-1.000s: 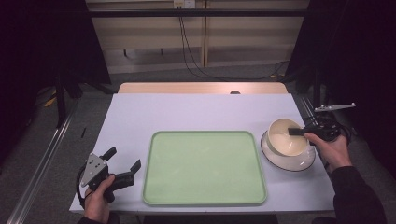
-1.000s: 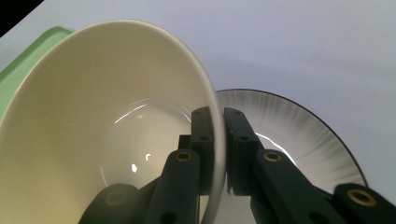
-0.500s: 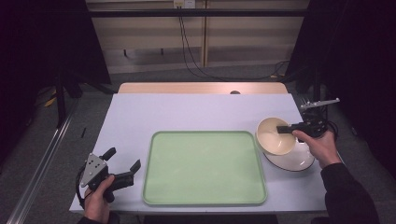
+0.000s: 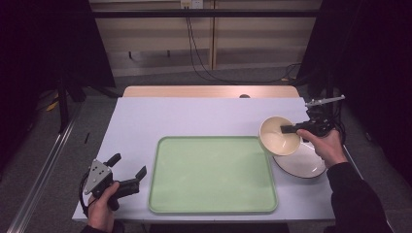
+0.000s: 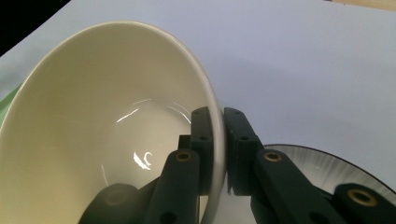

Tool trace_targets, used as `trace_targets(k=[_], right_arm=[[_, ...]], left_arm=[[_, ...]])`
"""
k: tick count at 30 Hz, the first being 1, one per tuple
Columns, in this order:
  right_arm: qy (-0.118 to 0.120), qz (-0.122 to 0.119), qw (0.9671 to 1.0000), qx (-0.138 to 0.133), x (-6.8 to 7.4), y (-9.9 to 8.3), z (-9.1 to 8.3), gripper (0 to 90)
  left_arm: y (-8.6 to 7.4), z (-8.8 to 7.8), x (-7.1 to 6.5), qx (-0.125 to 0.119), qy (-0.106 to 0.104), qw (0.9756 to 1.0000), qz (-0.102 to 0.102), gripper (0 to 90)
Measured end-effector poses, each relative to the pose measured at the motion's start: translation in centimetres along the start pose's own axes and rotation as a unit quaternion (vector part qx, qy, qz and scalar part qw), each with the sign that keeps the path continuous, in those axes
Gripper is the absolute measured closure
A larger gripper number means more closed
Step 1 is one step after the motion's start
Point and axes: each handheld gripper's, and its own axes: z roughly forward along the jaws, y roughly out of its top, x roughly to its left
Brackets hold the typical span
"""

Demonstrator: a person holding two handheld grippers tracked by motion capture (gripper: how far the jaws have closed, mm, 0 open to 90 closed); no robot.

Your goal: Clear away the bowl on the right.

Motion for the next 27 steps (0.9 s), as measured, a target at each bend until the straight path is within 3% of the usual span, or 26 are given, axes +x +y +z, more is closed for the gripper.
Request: trace_targets(k=[10, 27], right_arm=[[0.008, 0.001, 0.9999, -0.006, 0.2, 1.3, 0.8, 83.9], [0.003, 0.015, 0.9999, 0.001, -0.1, 2.7, 3.3, 83.8]], left_arm=[[0.0, 0.0, 0.0, 0.001, 0.0, 1.0, -0.001, 0.3], [0.0, 0.0, 0.0, 0.0, 0.0, 1.0, -0.001, 0.3]])
